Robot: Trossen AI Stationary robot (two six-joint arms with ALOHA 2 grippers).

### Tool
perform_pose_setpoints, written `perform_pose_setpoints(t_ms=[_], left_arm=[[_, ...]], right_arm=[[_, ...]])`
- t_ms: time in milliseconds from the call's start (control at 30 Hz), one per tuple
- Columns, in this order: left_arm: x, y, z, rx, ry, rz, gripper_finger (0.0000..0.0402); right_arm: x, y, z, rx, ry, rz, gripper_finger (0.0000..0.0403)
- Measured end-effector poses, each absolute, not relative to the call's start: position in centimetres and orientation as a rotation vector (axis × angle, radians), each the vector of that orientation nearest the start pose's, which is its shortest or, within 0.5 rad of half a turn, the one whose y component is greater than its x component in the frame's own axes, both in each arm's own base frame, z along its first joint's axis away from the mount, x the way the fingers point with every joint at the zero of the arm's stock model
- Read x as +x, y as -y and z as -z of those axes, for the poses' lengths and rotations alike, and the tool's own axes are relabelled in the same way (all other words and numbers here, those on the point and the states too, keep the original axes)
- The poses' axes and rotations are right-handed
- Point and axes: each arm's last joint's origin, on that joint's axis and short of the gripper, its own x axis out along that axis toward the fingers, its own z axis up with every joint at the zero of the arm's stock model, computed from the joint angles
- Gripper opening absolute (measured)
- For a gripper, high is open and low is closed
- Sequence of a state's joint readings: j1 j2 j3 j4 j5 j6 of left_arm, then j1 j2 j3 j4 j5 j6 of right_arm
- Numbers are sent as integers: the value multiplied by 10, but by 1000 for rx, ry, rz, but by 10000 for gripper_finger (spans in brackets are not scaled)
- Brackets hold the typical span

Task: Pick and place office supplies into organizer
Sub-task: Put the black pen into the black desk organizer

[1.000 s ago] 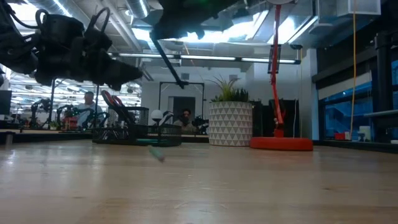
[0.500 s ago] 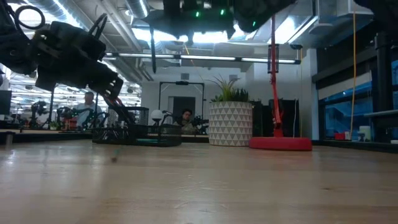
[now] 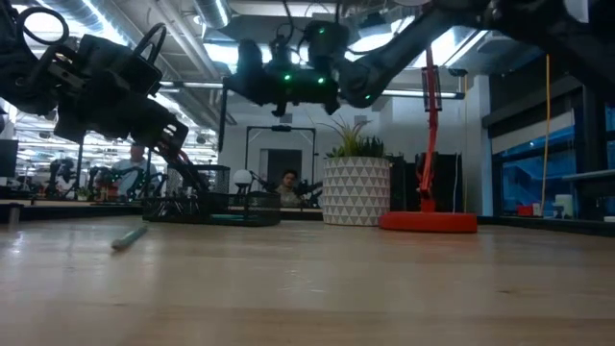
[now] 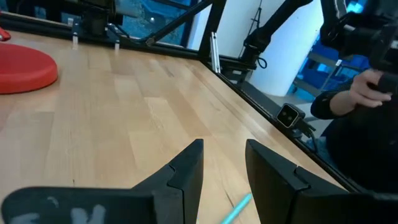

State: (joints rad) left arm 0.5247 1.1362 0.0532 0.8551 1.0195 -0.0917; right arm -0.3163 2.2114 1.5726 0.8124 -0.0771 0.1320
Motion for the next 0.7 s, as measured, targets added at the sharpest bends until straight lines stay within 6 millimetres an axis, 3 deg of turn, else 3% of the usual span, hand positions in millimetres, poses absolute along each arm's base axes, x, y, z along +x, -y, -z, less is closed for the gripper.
perform_pose_setpoints(t_ms=[300,700], left_arm=[[149,-58,-136,-252,-189,485,113],[149,-58,-136,-252,-190,484,113]], right_arm=[[514,165,-212,121,40,214,39],[520,169,-190,102,-115,239,39]])
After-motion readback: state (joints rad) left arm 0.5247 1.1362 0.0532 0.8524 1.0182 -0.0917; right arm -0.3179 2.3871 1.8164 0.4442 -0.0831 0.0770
